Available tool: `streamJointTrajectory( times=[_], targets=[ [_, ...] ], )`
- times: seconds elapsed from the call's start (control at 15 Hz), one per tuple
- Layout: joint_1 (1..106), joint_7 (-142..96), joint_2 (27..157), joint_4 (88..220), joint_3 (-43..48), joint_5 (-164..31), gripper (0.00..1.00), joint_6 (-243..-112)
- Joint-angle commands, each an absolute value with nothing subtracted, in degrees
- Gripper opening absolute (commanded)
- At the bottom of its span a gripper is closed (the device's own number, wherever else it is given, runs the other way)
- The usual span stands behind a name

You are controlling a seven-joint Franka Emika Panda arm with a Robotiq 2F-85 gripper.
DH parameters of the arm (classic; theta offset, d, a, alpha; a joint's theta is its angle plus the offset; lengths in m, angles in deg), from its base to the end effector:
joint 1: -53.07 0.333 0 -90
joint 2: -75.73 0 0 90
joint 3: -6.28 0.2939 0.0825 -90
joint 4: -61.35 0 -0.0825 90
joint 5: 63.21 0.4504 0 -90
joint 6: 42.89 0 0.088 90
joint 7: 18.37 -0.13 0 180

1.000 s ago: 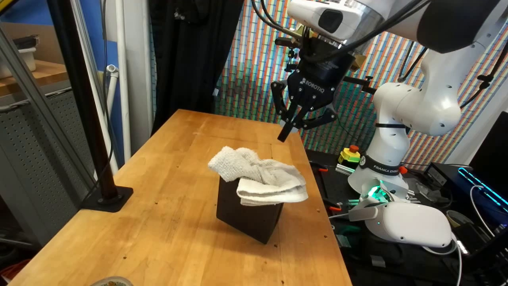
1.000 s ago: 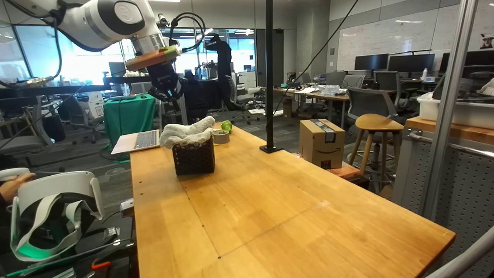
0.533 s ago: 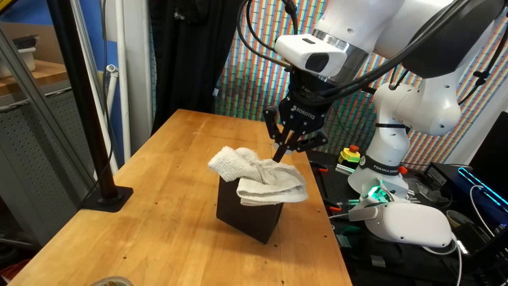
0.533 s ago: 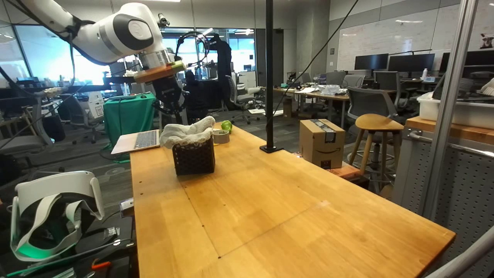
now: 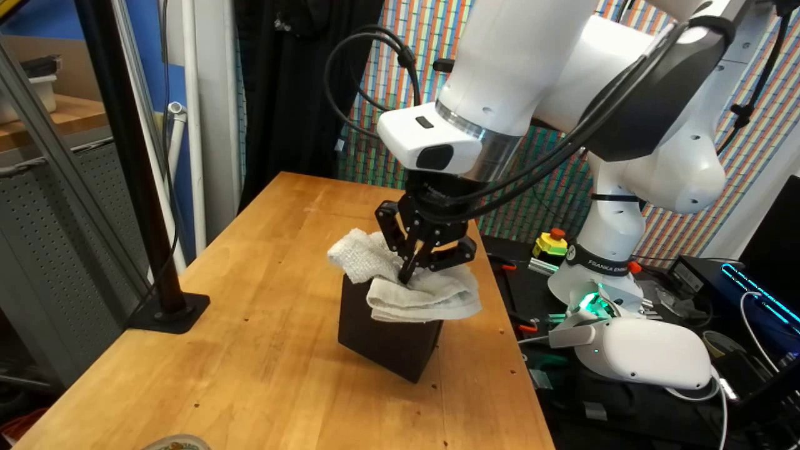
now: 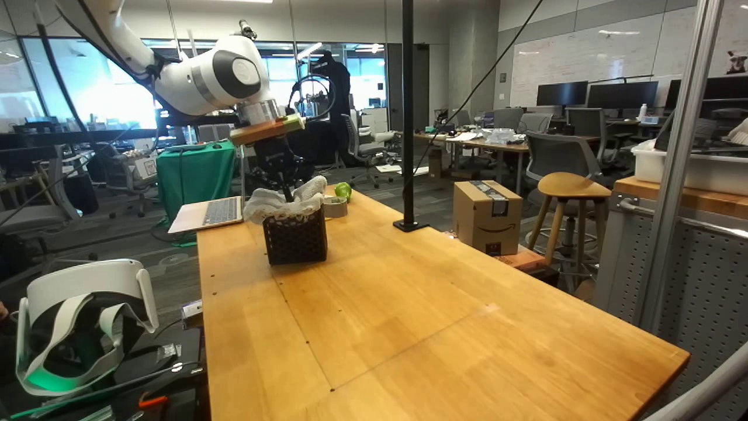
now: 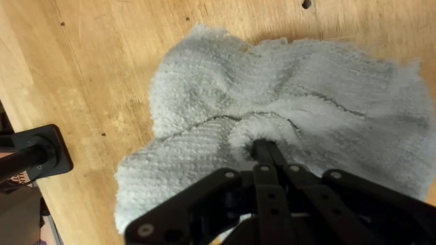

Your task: Put the white towel in the black box

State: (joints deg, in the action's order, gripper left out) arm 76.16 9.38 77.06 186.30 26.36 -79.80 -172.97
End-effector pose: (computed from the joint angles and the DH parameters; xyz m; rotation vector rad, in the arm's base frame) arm 0.4449 0.4008 0.3032 2.2246 1.9064 0.1423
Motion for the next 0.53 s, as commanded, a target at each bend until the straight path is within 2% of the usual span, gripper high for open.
streamJointTrajectory(
  times=[0.0, 0.2, 0.47],
  targets=[
    [75.0, 6.7, 82.3, 182.5, 26.2, -83.6, 0.03, -171.9],
    [74.6, 5.2, 85.2, 182.3, 25.7, -85.6, 0.05, -170.8],
    [74.3, 4.0, 87.9, 183.4, 25.2, -86.4, 0.03, -168.4]
  ],
)
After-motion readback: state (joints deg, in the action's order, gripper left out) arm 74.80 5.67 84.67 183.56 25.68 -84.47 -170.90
